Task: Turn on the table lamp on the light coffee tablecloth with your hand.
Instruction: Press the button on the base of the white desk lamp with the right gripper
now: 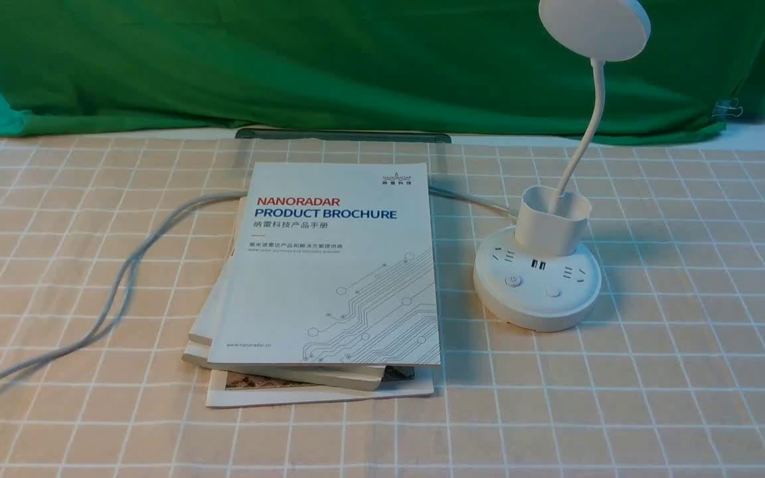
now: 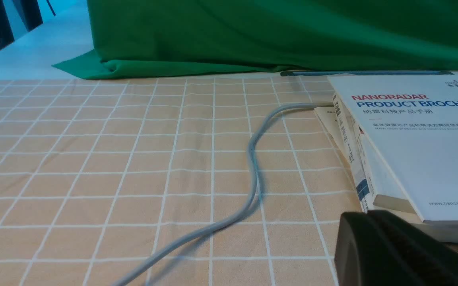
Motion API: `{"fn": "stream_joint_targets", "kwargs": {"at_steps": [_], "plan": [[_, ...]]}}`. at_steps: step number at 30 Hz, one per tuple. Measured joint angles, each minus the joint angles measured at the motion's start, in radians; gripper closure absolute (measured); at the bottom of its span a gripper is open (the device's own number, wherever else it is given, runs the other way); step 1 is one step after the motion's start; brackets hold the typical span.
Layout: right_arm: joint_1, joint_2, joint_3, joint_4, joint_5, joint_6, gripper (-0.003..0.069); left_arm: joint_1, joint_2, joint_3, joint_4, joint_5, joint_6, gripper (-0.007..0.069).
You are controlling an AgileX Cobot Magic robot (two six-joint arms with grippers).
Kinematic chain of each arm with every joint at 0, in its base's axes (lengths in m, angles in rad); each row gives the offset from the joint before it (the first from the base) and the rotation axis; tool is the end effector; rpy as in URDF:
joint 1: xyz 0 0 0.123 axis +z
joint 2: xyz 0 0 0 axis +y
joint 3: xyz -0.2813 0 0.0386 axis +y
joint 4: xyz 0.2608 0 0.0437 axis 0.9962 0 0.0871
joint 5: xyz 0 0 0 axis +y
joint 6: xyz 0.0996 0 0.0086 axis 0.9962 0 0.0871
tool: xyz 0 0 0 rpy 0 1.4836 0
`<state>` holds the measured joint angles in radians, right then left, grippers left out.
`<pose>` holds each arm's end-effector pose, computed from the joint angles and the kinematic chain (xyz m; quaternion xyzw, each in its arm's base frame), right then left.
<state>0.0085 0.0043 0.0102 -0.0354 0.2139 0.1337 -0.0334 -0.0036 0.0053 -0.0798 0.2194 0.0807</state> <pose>0.0792 -0.0001 0.1886 0.0367 0.7543 0.0324 0.6547 0.0784 -0.0044 0.1905 0.0193 0.7524 -0.0166 0.6583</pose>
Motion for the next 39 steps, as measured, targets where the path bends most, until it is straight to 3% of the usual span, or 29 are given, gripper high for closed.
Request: {"fn": "stream_joint_targets", "kwargs": {"at_steps": [39], "plan": [[0.000,0.000,0.000,0.001,0.000,0.014,0.0418,0.000,0.000,0.000,0.000,0.000,0.001,0.0603]]}}
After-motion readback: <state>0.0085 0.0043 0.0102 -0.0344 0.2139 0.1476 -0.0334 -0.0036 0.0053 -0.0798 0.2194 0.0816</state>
